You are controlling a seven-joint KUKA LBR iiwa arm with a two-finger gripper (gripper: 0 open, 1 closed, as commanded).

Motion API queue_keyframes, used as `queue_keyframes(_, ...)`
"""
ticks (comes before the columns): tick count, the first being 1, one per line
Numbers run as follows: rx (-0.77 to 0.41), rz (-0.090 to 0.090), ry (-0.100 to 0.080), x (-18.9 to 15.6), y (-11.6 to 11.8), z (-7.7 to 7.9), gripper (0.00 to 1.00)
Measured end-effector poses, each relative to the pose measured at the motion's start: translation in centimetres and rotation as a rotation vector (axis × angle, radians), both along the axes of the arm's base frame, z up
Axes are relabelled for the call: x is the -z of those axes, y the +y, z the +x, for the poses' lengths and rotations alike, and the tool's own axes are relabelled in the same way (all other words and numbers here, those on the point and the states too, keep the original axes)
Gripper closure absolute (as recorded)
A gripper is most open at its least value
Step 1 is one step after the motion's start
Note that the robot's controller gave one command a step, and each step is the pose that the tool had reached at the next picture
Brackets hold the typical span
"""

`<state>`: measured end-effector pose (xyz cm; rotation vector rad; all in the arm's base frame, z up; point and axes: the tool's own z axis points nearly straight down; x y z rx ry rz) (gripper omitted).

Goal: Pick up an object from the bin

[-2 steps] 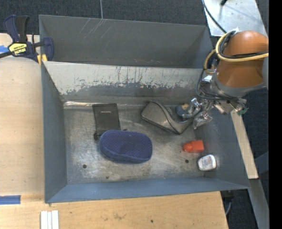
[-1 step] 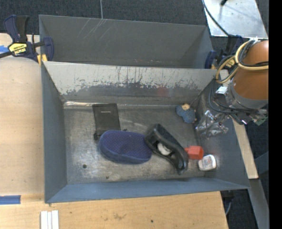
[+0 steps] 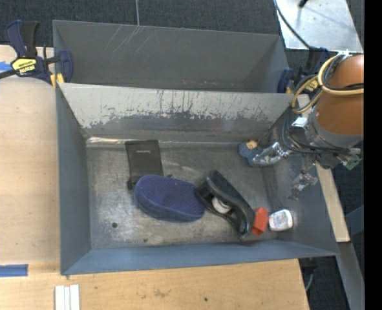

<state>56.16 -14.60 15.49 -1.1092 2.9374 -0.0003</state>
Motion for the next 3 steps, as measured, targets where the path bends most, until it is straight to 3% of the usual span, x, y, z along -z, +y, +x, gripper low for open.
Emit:
queue_keyframes(1, -0.199, -0.001, -0.011, 7.2, 1.5, -5.7, 0.0)
queue_keyframes(2, -0.201, 0.0, -0.004, 7.5, 1.4, -6.0, 1.0)
queue_keyframes(3, -0.495, -0.004, -0.008, -13.4, 5.5, -6.9, 1.0)
